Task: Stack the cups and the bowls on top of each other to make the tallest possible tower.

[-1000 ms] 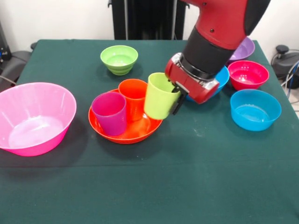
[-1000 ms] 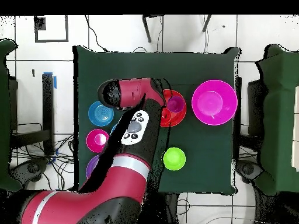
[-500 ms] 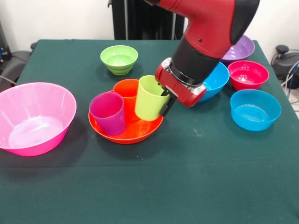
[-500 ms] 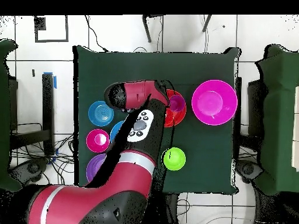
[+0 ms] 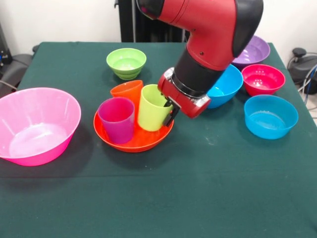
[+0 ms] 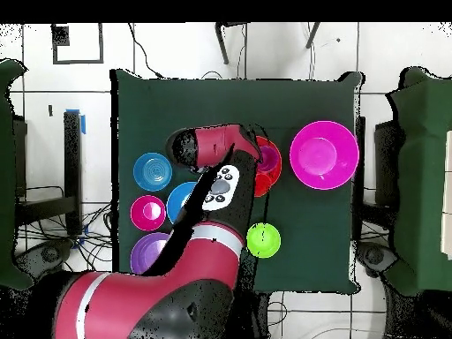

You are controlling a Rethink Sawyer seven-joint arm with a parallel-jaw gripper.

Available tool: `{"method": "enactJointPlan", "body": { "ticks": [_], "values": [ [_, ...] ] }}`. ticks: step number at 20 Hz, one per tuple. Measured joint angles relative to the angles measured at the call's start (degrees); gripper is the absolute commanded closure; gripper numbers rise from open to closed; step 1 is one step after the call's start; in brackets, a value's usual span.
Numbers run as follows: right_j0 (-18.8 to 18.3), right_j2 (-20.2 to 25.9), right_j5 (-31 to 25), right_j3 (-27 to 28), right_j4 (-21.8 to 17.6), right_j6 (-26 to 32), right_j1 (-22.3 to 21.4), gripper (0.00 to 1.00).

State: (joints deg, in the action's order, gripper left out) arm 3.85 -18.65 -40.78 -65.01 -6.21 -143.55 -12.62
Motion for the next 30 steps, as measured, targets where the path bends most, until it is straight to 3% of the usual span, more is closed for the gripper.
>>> {"method": "enactJointPlan", "body": {
  "ticks": [22, 23, 30],
  "values": [
    [-3.0, 3.7, 0.0, 0.1, -0.1, 0.0, 0.6, 1.00],
    [-2.9, 3.6, 0.0, 0.1, -0.5, 0.0, 0.6, 0.00],
    [-3.1, 3.8, 0.0, 0.1, -1.4, 0.0, 0.4, 0.00]
  ]
}}
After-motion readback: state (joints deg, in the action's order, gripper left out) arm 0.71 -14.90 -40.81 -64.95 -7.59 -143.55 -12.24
